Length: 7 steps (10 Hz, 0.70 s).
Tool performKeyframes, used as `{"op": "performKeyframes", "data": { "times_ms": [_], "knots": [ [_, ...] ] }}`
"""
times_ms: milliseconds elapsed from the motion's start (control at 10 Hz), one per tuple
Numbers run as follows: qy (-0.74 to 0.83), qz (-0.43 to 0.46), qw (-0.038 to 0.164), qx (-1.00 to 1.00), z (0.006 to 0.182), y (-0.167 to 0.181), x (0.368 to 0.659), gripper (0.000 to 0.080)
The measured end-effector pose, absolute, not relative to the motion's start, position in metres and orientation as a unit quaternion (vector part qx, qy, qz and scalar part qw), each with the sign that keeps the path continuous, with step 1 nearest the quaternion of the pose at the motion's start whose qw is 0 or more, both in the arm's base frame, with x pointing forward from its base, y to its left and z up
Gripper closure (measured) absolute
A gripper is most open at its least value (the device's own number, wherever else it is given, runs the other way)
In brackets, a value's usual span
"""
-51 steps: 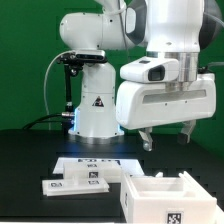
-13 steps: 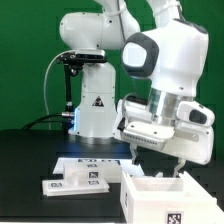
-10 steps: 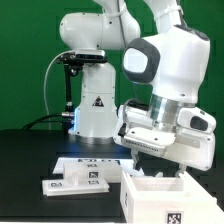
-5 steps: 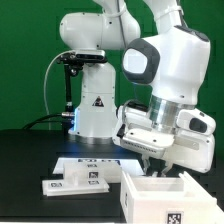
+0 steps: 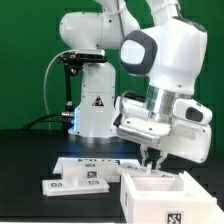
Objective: Assemble cabinet
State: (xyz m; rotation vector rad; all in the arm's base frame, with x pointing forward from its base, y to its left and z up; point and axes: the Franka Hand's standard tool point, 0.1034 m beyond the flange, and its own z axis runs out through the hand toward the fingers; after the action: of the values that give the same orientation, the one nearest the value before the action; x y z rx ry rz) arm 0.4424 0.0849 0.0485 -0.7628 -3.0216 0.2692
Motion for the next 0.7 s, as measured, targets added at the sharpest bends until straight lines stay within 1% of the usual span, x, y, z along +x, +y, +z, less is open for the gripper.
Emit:
{"op": "performKeyframes", "data": {
  "times_ms": [100,200,300,400,700],
  "knots": [
    [-0.960,0.086,-0.009,-0.266,0.067,0.082,0.443,0.0735],
    [-0.957,0.086,-0.021,-0.278,0.080,0.080,0.445,0.0735],
    [-0.954,0.089,-0.027,-0.285,0.090,0.078,0.446,0.0734],
    [-0.952,0.091,-0.027,-0.292,0.091,0.077,0.446,0.0735],
    [-0.948,0.091,-0.025,-0.303,0.088,0.076,0.445,0.0734]
  ]
}}
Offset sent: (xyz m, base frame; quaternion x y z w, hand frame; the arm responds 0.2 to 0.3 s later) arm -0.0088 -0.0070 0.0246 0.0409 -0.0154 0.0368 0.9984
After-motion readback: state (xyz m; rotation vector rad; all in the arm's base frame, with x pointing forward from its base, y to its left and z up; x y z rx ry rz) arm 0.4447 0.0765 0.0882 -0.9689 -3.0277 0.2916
